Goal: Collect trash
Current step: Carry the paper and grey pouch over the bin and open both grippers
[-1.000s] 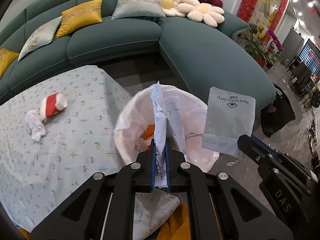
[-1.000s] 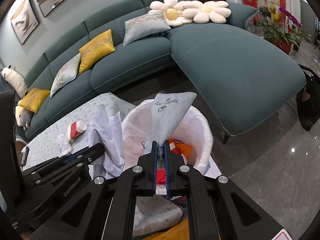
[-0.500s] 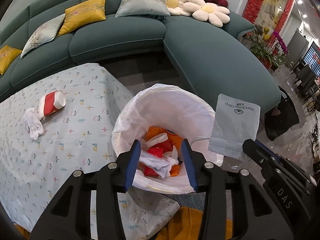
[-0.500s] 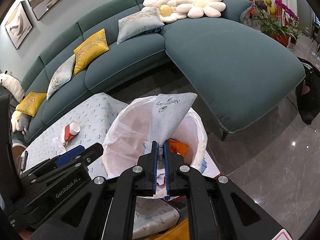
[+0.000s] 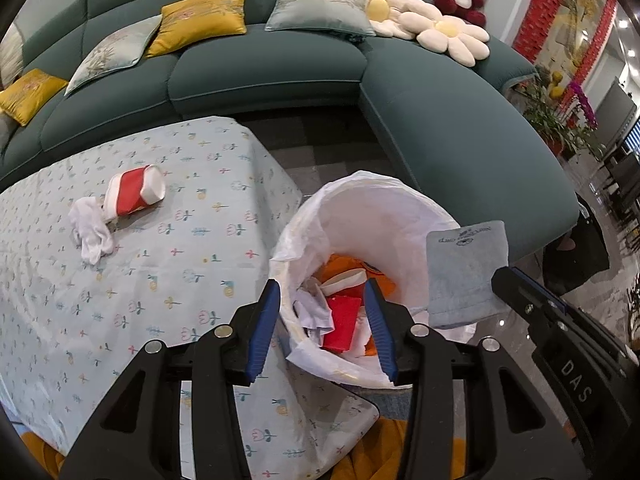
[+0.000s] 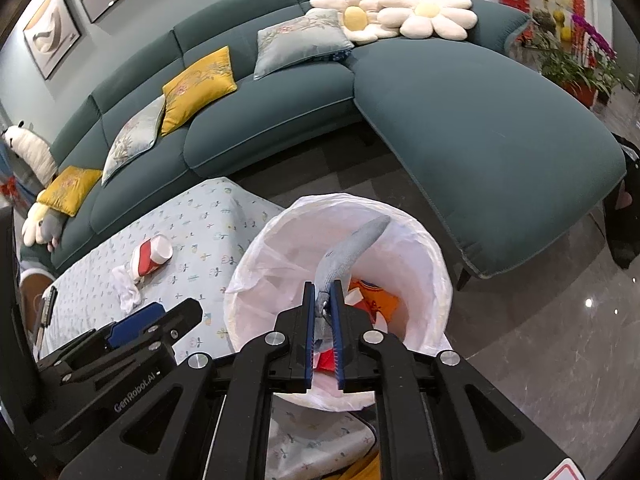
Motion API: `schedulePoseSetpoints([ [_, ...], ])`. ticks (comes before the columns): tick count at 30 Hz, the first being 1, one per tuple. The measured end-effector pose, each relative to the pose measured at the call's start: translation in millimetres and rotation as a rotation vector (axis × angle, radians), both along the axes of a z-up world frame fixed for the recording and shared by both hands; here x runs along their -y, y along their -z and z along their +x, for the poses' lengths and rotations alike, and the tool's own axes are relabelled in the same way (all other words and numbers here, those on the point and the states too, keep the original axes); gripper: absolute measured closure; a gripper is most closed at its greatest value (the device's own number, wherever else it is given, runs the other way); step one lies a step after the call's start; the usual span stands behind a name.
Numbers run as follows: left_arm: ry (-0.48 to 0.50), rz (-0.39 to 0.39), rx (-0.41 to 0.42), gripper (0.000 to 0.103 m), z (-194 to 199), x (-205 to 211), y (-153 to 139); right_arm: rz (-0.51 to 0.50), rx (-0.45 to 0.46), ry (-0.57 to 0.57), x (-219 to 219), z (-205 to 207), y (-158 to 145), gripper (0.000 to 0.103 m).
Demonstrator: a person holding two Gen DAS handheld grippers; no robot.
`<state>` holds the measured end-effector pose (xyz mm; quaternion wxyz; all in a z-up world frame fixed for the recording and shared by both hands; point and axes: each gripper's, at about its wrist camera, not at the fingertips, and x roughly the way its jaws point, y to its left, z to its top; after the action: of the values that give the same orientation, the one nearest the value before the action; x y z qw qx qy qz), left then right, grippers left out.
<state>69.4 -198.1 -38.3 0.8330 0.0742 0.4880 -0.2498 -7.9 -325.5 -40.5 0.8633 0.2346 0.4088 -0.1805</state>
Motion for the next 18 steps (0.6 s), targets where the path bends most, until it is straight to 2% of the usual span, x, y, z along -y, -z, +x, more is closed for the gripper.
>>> schedulePoseSetpoints([
  [2,-0.012,0.003,0.0,0.058,2.6,-5.6,0.5,-0.01,0.005,-0.003,-3.6,2.1,-2.1,0.088],
  [3,-0.023,0.004,0.002,0.052,3.9,-9.4,0.2,-0.012,0.007,-0.007,-5.3,3.4,-3.9,0.082],
  [5,-0.045,0.005,0.01,0.047,6.1,-14.9,-1.3,-0.024,0.011,-0.007,-7.3,3.6,-7.0,0.072],
  [11,-0.082,-0.005,0.003,0.045,12.4,-33.0,-4.1,-0.04,0.026,-0.005,-18.5,4.4,-19.5,0.06],
  [14,-0.099,-0.01,0.005,0.044,13.7,-43.2,-6.5,-0.053,0.03,-0.007,-27.5,4.8,-25.2,0.049],
  [18,-0.137,-0.02,0.01,0.039,15.6,-62.8,-10.3,-0.074,0.028,-0.031,-43.6,9.3,-32.1,0.048],
])
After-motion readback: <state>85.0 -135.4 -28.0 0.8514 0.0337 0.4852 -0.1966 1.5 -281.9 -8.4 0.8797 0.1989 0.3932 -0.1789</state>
